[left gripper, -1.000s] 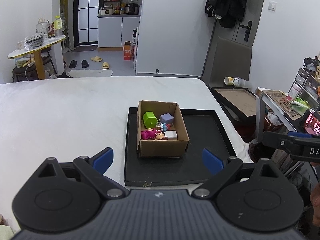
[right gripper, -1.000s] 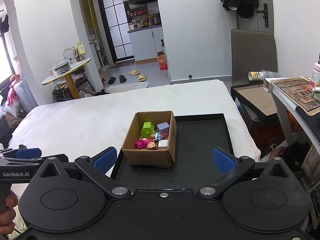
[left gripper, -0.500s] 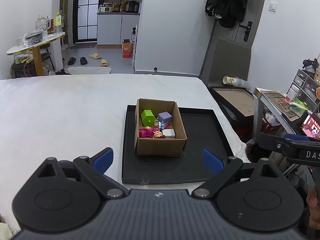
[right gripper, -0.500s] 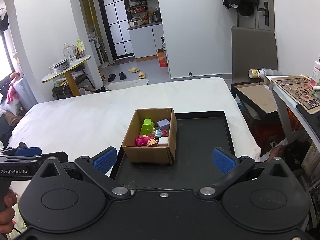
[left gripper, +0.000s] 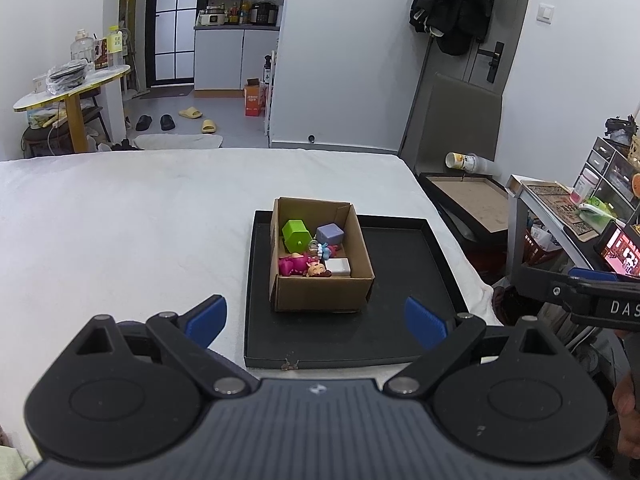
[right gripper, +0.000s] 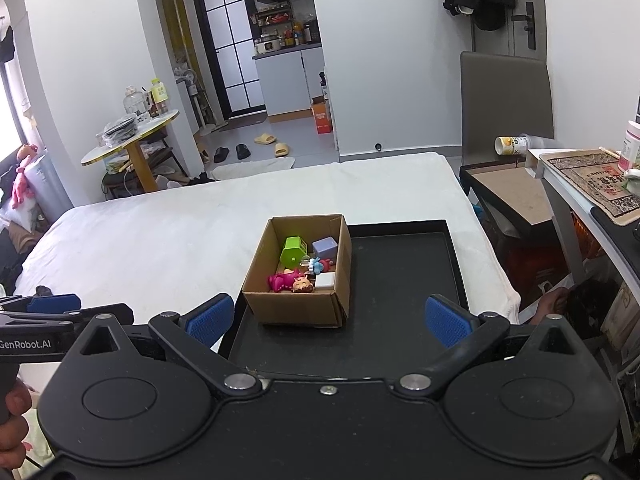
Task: Organize rigid objects
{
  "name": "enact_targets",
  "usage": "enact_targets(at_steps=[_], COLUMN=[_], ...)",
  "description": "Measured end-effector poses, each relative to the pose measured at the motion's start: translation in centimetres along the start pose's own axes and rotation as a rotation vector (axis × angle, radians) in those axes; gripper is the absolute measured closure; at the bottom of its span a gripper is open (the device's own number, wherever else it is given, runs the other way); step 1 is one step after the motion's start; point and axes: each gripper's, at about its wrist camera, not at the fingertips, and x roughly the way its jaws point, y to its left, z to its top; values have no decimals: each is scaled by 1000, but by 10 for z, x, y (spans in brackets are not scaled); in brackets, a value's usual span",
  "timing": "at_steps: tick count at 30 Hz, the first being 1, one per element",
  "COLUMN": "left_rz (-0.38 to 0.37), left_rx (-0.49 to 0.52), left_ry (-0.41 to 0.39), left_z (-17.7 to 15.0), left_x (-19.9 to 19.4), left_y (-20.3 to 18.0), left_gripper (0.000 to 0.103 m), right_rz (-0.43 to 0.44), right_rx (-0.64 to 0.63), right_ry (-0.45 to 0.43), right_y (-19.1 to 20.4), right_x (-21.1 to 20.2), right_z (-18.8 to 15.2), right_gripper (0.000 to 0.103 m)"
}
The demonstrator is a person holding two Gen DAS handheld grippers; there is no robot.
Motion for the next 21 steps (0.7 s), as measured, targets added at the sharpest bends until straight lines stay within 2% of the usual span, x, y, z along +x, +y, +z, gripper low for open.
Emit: enact_targets(at_steps=[21], left_rz=[4], left_rx=[-4], left_ry=[1], left_z=[-2], left_x=[1], left_y=[1], left_gripper=[8], right_rz=[-13], right_rx=[14], right_ry=[3], right_y=[0], right_x=[1], right_z=[0], right_gripper=[0])
